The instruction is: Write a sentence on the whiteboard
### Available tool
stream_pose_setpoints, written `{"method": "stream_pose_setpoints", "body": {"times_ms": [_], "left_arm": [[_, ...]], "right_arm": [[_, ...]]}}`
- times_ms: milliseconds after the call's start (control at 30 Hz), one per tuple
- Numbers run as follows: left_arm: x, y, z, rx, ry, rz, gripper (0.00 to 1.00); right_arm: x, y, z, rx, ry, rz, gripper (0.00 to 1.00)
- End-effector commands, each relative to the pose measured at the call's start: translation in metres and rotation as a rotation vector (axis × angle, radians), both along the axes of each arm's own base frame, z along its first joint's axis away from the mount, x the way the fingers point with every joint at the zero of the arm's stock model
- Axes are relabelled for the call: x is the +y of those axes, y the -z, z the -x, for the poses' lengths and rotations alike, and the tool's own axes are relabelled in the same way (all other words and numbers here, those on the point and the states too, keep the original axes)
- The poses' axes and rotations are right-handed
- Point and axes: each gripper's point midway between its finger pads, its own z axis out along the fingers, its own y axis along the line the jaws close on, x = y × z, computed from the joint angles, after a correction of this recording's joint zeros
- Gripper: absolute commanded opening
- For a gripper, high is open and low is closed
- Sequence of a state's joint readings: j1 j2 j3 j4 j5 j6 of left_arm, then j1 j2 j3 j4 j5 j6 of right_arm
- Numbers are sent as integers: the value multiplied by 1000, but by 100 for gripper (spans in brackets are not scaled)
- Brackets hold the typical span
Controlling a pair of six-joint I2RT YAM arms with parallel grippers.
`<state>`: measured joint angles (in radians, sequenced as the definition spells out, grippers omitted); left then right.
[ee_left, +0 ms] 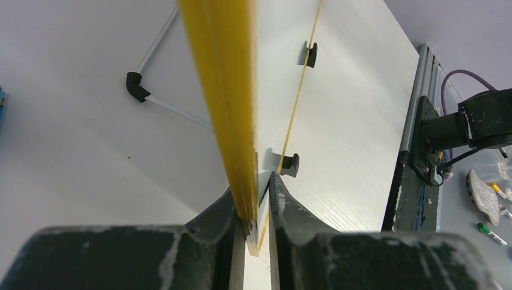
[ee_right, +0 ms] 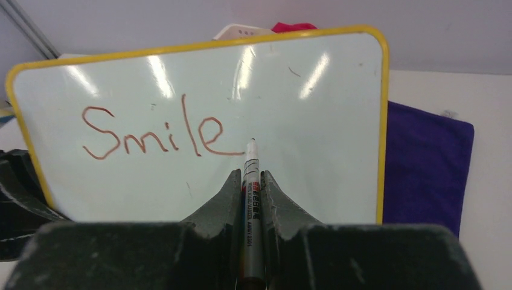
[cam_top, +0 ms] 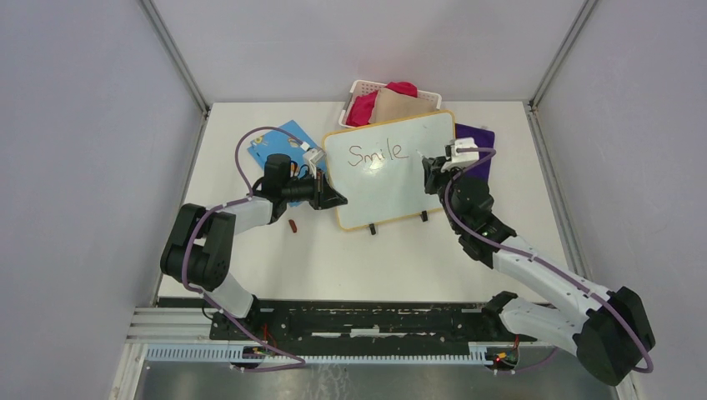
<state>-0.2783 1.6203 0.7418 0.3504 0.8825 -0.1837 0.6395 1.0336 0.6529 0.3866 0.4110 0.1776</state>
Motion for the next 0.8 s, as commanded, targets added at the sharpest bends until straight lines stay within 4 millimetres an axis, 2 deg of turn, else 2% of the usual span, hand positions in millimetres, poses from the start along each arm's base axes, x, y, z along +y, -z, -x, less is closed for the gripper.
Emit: {"method": "stream_pose_setpoints", "body": {"times_ms": [0, 367, 767], "left_arm": [[5, 20, 1, -25, -10, -103, 2], [5, 21, 2, -25, -7, -106, 2], [5, 22, 2, -21, -6, -109, 2]], "right_arm": [[-13, 9, -5, 11, 50, -35, 0], [-5, 2, -16, -11, 22, -45, 0], [3, 5, -26, 1, 9, -42, 0]]}}
